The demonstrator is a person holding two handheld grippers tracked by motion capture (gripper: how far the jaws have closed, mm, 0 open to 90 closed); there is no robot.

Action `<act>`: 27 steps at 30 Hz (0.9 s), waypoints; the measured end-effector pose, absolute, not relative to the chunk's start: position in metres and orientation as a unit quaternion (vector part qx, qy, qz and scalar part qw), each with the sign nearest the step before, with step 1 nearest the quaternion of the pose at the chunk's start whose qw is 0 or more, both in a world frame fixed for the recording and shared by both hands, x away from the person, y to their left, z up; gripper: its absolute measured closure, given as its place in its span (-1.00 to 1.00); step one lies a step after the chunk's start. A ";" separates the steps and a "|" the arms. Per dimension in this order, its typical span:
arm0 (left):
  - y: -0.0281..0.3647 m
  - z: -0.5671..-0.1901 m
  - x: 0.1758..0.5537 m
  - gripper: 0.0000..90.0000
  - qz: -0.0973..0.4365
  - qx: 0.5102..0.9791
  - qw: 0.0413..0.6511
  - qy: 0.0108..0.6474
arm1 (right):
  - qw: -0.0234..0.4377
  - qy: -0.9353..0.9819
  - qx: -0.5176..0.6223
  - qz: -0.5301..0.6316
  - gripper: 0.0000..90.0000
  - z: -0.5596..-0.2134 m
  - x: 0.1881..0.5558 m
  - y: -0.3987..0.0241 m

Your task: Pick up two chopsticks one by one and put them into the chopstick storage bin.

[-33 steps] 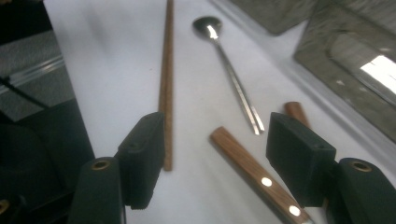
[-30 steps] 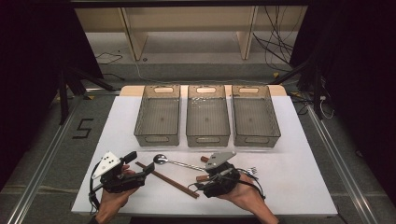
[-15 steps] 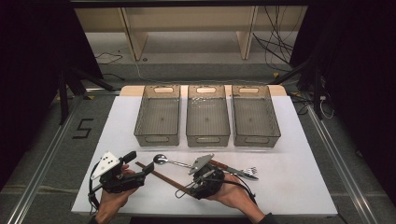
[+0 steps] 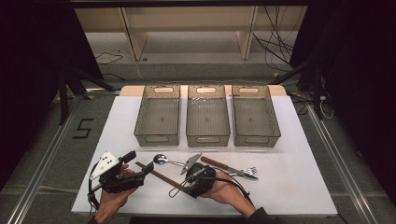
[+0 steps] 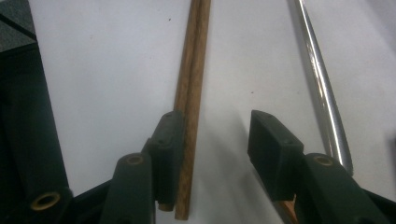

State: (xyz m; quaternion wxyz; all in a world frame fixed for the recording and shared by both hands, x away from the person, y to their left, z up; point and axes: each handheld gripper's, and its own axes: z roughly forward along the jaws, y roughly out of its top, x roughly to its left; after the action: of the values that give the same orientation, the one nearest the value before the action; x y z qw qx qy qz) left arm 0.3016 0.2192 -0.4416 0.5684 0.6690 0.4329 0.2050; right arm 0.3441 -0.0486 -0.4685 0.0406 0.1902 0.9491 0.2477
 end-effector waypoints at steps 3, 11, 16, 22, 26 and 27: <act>0.219 -0.442 0.302 -0.67 0.205 0.669 0.568 0.433 | 0.041 0.950 0.190 0.242 0.26 -0.470 0.345 -0.047; 0.219 -0.442 0.302 -0.67 0.205 0.670 0.568 0.433 | 0.046 0.955 0.189 0.222 0.48 -0.470 0.348 -0.042; 0.220 -0.442 0.302 -0.67 0.205 0.670 0.567 0.433 | 0.048 0.959 0.186 0.209 0.65 -0.469 0.349 -0.036; 0.220 -0.442 0.302 -0.67 0.204 0.669 0.568 0.433 | 0.039 0.957 0.207 0.201 0.80 -0.468 0.353 -0.034; 0.220 -0.441 0.302 -0.67 0.203 0.669 0.568 0.434 | 0.034 0.958 0.212 0.193 0.87 -0.467 0.356 -0.033; 0.220 -0.441 0.302 -0.67 0.204 0.669 0.568 0.434 | 0.033 0.957 0.214 0.191 0.88 -0.467 0.356 -0.032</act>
State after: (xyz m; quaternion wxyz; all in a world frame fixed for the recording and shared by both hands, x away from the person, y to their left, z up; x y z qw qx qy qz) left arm 0.3019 0.2202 -0.4414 0.5680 0.6691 0.4339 0.2035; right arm 0.3561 -0.0319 -0.4672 0.0335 0.2142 0.9573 0.1915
